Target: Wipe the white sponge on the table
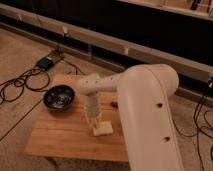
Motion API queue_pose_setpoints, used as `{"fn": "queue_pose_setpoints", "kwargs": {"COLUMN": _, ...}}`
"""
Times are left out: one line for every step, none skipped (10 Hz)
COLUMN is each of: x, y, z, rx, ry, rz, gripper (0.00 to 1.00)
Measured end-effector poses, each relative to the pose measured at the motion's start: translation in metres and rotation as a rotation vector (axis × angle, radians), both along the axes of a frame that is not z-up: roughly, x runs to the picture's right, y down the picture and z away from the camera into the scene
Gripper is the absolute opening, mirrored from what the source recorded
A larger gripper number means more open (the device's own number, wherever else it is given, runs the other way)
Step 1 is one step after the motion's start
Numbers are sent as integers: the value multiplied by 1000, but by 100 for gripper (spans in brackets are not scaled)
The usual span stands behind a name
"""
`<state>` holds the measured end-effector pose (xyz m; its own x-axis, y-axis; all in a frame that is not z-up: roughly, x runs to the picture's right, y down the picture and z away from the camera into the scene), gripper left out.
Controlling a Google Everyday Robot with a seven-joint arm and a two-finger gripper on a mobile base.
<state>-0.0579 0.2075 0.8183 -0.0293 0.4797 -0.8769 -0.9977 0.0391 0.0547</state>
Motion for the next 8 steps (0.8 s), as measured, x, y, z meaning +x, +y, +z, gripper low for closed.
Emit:
{"fn": "queue_pose_setpoints", "kwargs": {"x": -2, "y": -8, "z": 9, "rx": 17, "ry": -4, "rz": -3, "gripper": 0}}
{"fn": "queue_pose_setpoints", "kwargs": {"x": -5, "y": -13, "z": 15, "rx": 27, "ry": -10, "rz": -4, "gripper": 0}}
{"fn": "queue_pose_setpoints", "kwargs": {"x": -11, "y": -20, "z": 21, "rx": 40, "ry": -21, "rz": -3, "gripper": 0}}
{"fn": "queue_pose_setpoints", "kwargs": {"x": -19, "y": -26, "z": 25, "rx": 51, "ry": -36, "rz": -2, "gripper": 0}}
{"fn": "queue_pose_setpoints", "kwargs": {"x": -32, "y": -31, "z": 28, "rx": 61, "ry": -61, "rz": 4, "gripper": 0}}
{"fn": "queue_pose_setpoints", "kwargs": {"x": -45, "y": -33, "z": 28, "rx": 66, "ry": -85, "rz": 10, "gripper": 0}}
{"fn": "queue_pose_setpoints", "kwargs": {"x": -57, "y": -34, "z": 27, "rx": 70, "ry": -108, "rz": 17, "gripper": 0}}
{"fn": "queue_pose_setpoints", "kwargs": {"x": -73, "y": -33, "z": 24, "rx": 70, "ry": -141, "rz": 29, "gripper": 0}}
